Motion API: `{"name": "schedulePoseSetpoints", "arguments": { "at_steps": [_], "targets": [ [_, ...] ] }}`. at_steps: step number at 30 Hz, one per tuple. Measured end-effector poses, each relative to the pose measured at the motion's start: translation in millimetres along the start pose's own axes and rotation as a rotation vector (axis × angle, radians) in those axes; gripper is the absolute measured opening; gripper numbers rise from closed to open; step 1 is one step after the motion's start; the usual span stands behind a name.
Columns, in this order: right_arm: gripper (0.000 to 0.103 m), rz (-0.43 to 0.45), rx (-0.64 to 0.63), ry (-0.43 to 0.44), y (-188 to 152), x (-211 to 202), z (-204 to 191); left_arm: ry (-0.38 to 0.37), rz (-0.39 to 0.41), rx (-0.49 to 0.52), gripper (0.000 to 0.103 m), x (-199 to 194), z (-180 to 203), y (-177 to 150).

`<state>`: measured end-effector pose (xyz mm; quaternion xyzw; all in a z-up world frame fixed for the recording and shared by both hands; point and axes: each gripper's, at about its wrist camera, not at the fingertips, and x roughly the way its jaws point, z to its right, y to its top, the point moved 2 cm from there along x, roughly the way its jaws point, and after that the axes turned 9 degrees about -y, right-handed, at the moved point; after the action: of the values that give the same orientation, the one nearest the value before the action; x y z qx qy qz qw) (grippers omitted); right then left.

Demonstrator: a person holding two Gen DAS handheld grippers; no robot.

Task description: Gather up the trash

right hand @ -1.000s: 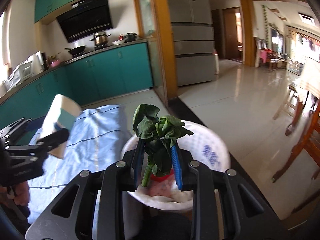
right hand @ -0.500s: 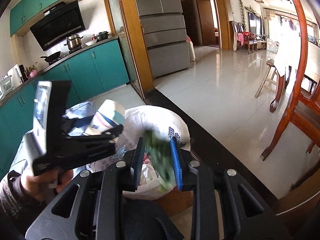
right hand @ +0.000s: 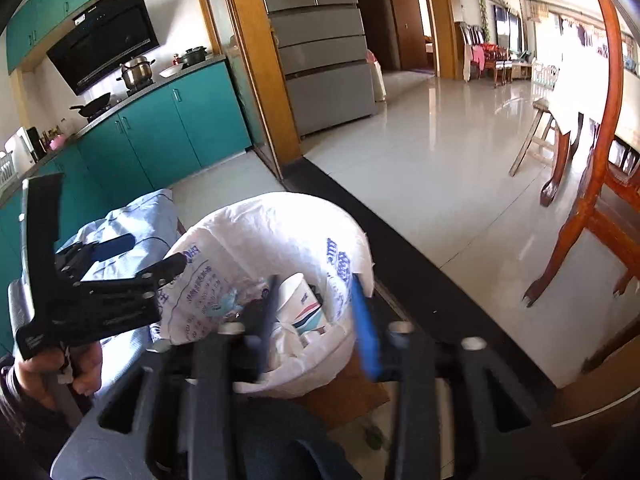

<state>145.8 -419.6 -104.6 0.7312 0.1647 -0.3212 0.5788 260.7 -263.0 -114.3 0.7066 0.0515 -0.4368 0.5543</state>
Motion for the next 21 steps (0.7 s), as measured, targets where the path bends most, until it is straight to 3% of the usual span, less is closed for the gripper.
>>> {"name": "schedulePoseSetpoints", "arguments": {
  "at_steps": [1,5,9,15,21],
  "targets": [
    [0.07,0.016,-0.003,0.002,-0.7,-2.7,-3.9,0.024,0.013,-0.001,0.092,-8.8,-0.3,-2.8],
    [0.085,0.051,-0.02,0.015,-1.0,-15.1,-23.0,0.118,0.059,-0.016,0.096,-52.1,-3.0,-15.6],
    [0.1,0.111,-0.017,0.087,-7.3,-49.0,-42.4,0.232,0.129,-0.062,0.1,-118.2,-15.2,-40.1],
    [0.1,0.185,-0.113,0.094,-24.0,-110.1,-85.2,0.315,0.158,-0.175,0.1,-205.6,-27.3,-78.7],
    [0.1,0.206,-0.182,0.091,-41.0,-157.3,-108.0,0.384,0.214,-0.181,0.1,-277.0,-23.5,-102.0]
  ]
}}
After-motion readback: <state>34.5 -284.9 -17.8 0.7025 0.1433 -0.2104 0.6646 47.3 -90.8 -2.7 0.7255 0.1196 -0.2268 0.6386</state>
